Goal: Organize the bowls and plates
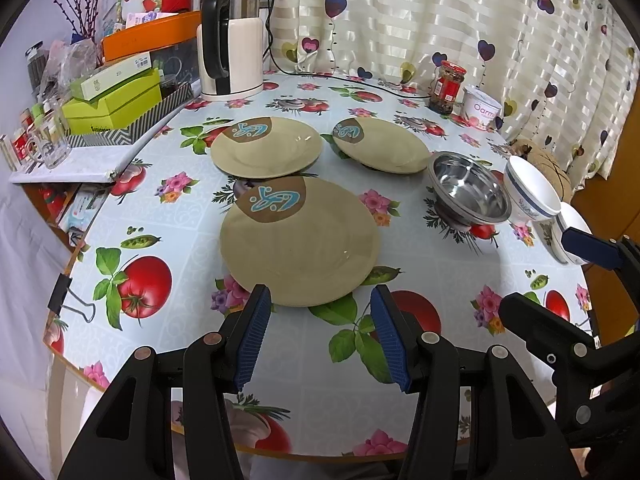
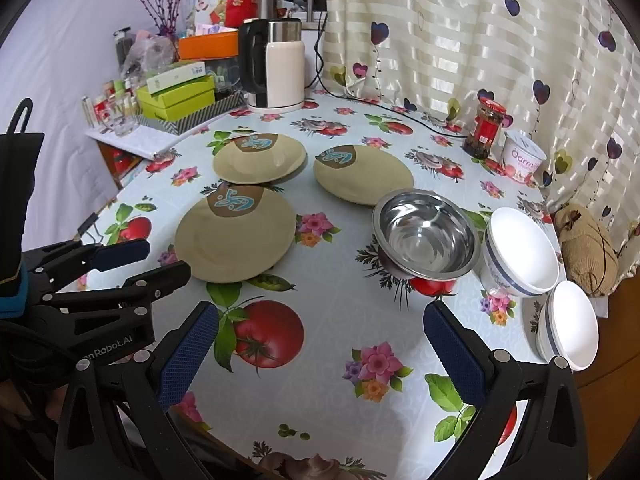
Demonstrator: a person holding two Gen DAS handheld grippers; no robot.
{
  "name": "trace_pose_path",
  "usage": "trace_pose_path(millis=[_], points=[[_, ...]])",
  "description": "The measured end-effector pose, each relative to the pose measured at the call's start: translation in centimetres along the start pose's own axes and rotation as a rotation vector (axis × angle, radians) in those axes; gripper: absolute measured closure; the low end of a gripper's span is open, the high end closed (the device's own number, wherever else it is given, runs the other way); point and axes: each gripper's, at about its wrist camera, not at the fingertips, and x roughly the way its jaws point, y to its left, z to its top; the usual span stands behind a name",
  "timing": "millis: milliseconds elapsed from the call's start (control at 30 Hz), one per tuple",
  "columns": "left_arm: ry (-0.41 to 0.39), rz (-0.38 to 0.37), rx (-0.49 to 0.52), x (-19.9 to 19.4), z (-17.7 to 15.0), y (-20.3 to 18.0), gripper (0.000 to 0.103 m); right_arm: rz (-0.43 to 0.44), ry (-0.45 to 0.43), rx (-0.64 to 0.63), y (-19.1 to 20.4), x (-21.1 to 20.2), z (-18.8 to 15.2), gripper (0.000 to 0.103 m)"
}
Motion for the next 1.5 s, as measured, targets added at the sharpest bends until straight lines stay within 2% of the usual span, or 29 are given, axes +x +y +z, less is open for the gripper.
trace_pose_path(millis=[1067,1500], points=[[0.021,-0.016,-0.011,0.7,0.3,-0.1,0.05,0.003,0.01,0.002,-0.1,0.2,0.0,0.0],[0.027,-0.019,-0.024,1.1,0.8,0.6,0.05,0.015,0.03,-0.008,0.0,2.0,0.5,0.0]])
